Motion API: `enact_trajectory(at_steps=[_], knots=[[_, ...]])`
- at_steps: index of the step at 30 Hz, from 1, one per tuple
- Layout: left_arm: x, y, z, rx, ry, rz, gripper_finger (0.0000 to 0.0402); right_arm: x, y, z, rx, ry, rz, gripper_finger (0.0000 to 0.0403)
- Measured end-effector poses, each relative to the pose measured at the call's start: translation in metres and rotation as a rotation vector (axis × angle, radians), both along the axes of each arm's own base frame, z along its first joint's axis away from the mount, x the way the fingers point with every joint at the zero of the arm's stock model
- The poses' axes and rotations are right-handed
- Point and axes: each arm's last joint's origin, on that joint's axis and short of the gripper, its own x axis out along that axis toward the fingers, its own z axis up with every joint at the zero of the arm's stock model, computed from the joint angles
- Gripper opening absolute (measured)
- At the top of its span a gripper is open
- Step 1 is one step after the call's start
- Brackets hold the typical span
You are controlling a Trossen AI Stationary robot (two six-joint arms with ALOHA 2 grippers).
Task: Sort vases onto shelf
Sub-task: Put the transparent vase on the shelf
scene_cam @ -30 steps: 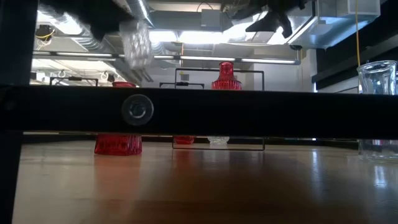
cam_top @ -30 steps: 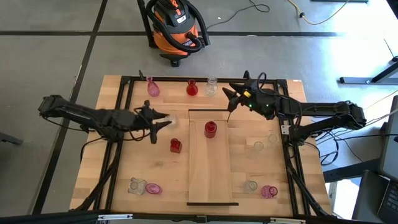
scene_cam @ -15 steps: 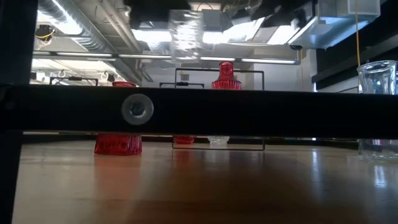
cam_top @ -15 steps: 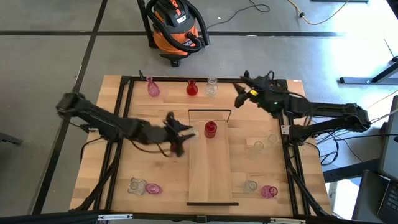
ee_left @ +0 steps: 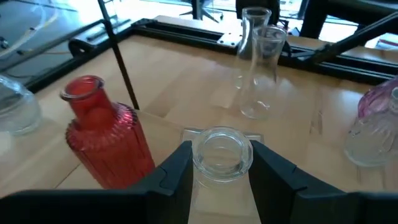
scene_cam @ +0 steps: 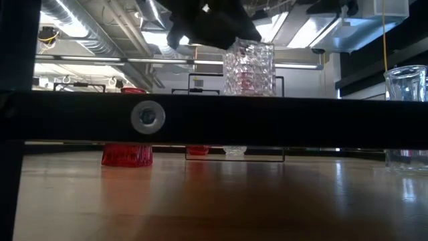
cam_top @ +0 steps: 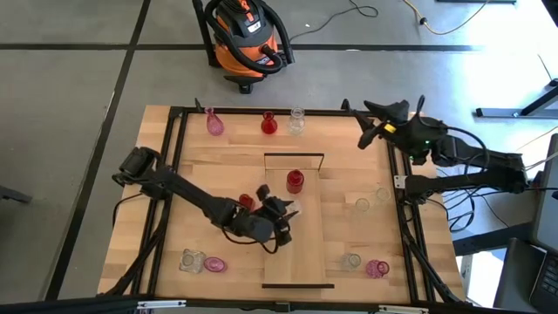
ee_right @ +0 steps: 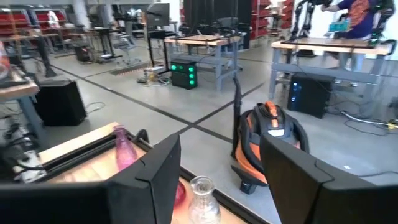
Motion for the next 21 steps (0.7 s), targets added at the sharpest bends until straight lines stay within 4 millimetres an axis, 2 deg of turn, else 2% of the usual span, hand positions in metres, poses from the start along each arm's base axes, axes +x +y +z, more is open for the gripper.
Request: enact_trajectory(at_steps=[8, 12, 21], knots=[[0.012, 0.019, -0.014, -0.018, 0.095, -0.120, 0.0120, -0.002, 0.001, 0.001, 0.022, -0.025, 0.028, 0.0202], [0.010, 0.030, -0.023, -0.017, 0.129, -0.113, 0.0120, -0.003, 0.001, 0.001, 0.023, -0.028, 0.031, 0.0202], [0.009, 0.036, -0.029, -0.041, 0.145, -0.189, 0.0124, -0.002, 0.001, 0.001, 0.023, -0.027, 0.030, 0.0202]])
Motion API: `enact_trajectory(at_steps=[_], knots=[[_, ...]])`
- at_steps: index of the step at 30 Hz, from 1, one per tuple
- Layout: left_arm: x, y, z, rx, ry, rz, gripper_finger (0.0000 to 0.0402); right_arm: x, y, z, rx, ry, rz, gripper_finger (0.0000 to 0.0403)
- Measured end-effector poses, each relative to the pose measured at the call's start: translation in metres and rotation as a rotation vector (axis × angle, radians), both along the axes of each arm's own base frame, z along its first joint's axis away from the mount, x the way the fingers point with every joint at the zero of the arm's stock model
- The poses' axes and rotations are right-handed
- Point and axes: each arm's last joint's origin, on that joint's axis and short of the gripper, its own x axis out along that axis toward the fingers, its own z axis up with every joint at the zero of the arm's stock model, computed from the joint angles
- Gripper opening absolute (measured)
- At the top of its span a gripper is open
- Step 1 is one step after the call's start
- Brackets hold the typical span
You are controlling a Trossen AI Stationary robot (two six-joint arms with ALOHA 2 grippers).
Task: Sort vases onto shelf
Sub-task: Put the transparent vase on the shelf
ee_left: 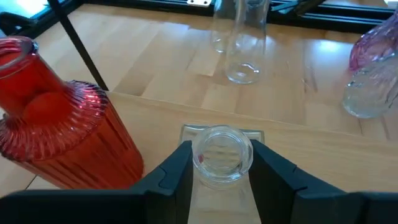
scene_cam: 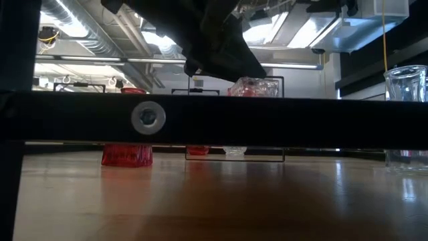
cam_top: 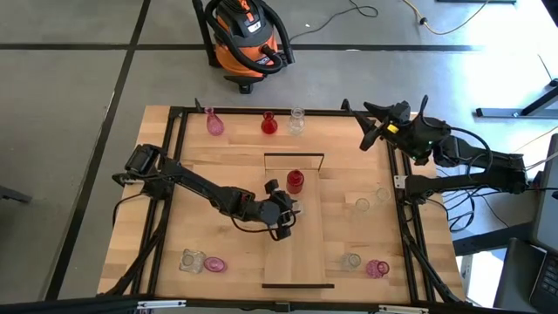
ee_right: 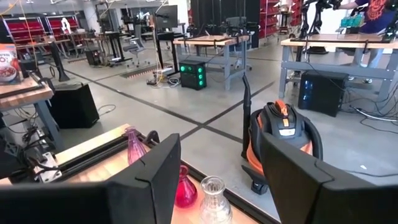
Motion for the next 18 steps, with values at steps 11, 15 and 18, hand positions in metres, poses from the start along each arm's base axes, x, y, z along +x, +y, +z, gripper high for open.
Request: enact_trajectory(at_steps=[11, 15, 18], knots=[[-0.0002, 0.0020, -0.0009, 0.014, 0.011, 0.002, 0.0172, -0.0001, -0.0001, 0.0000, 0.000, 0.000, -0.003, 0.0202], [-0.0004, 0.0027, 0.0030, 0.012, -0.006, -0.002, 0.0170, -0.0001, -0.0001, -0.0001, 0.000, 0.001, -0.004, 0.0202], [0.0007, 0.0039, 0.0049, 0.009, -0.027, -0.001, 0.0170, 0.0000, -0.0001, -0.0002, 0.000, 0.002, -0.004, 0.0202]])
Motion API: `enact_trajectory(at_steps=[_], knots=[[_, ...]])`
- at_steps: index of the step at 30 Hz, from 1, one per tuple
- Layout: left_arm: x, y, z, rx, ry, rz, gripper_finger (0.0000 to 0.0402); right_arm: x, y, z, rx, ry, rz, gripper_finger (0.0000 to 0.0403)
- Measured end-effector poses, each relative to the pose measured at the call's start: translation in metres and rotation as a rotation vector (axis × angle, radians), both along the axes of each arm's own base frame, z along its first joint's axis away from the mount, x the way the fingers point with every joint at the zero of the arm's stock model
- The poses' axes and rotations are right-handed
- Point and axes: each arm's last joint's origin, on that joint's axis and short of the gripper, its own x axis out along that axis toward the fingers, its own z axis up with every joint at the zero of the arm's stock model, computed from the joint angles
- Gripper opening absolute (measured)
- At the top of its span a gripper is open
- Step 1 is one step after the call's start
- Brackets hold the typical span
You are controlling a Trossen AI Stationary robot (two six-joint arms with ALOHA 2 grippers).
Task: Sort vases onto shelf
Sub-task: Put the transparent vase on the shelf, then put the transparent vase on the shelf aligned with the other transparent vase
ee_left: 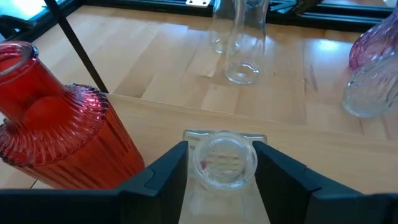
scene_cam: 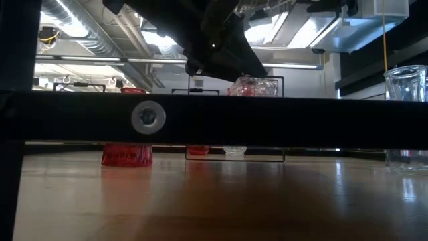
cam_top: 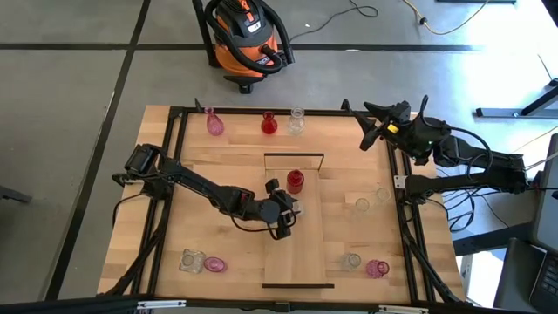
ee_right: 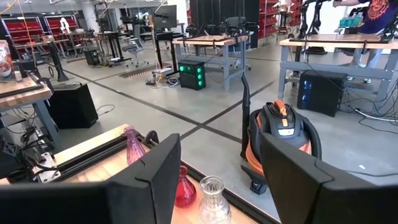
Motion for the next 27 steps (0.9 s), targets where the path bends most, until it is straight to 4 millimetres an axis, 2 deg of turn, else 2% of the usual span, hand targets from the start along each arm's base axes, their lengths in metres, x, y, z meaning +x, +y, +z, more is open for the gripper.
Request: enact_trajectory(at_steps=[12, 17, 21, 23, 25, 27], knots=[[0.000, 0.000, 0.010, -0.007, -0.062, 0.022, 0.0170, 0.000, 0.000, 0.000, 0.001, 0.000, 0.004, 0.0202], [-0.010, 0.004, 0.046, -0.015, -0.177, 0.066, 0.0171, 0.000, 0.000, 0.000, 0.022, -0.019, 0.010, 0.0202], [-0.034, 0.011, 0.088, -0.005, -0.247, 0.137, 0.0171, 0.000, 0.001, 0.000, 0.025, -0.021, 0.029, 0.0202], [-0.054, 0.014, 0.102, -0.005, -0.211, 0.180, 0.0170, 0.000, 0.001, 0.000, 0.025, -0.022, 0.029, 0.0202], [-0.075, 0.015, 0.105, -0.033, -0.122, 0.228, 0.0165, 0.000, 0.001, 0.000, 0.025, -0.023, 0.029, 0.0202], [-0.096, 0.013, 0.099, -0.076, -0.001, 0.277, 0.0158, 0.000, 0.001, 0.000, 0.025, -0.023, 0.029, 0.0202]])
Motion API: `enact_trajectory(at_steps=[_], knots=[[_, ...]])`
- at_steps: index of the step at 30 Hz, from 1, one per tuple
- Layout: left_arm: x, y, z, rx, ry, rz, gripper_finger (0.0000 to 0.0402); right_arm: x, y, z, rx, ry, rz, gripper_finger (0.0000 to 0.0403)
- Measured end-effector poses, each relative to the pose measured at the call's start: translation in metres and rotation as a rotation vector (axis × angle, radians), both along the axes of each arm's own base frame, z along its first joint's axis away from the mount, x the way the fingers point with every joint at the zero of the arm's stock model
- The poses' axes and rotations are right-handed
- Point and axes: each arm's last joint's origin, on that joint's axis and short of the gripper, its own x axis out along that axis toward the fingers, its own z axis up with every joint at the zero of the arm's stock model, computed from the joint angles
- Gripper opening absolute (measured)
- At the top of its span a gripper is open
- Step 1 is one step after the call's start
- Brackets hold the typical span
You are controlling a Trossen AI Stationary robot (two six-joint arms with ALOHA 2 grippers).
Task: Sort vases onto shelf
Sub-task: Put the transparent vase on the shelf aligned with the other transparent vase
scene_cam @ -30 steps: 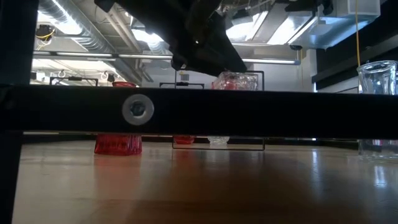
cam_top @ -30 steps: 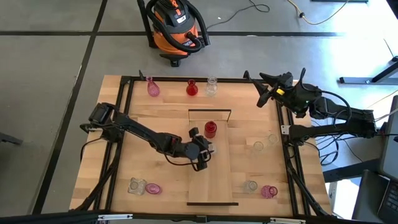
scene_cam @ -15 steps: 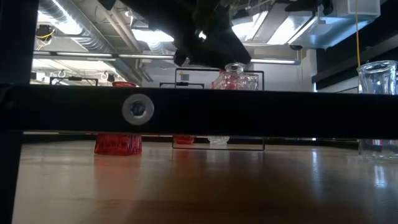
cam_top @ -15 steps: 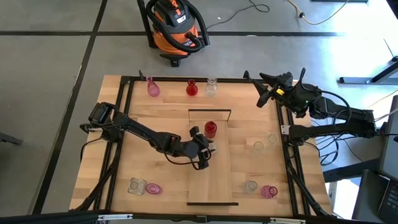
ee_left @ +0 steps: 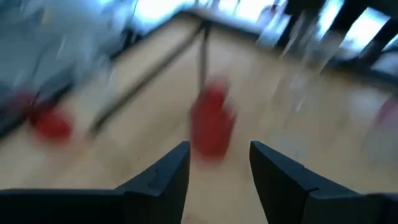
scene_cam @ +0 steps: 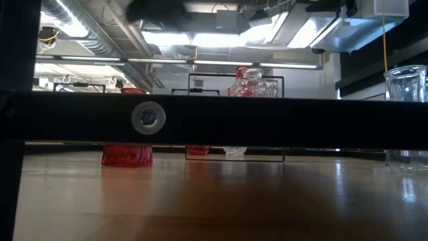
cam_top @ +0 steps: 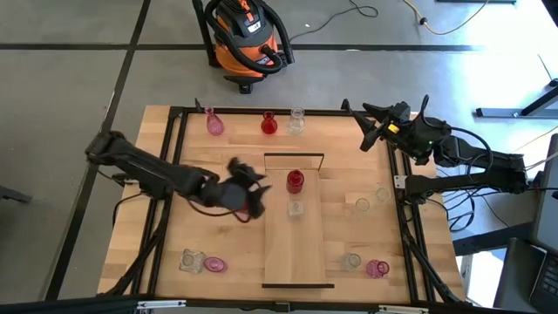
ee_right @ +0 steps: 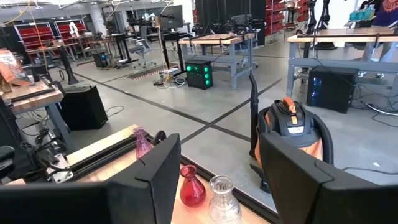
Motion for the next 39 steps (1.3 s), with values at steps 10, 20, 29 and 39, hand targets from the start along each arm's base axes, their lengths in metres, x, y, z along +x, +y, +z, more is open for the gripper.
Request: enact_trajectory(at_steps=[10, 20, 29, 39], knots=[[-0.049, -0.048, -0.011, -0.579, 0.313, -0.154, 0.0128, 0.000, 0.000, 0.000, -0.001, 0.001, 0.000, 0.0202], [-0.074, -0.078, -0.014, -1.019, 0.628, -0.165, 0.0127, 0.015, -0.002, -0.008, -0.002, 0.061, 0.001, 0.0202], [-0.094, -0.095, -0.014, -1.091, 0.693, -0.011, 0.0127, 0.024, -0.002, -0.012, 0.008, 0.086, 0.045, 0.0202], [-0.126, -0.106, -0.021, -1.007, 0.734, 0.249, 0.0127, 0.025, -0.002, -0.012, 0.008, 0.087, 0.046, 0.0202]])
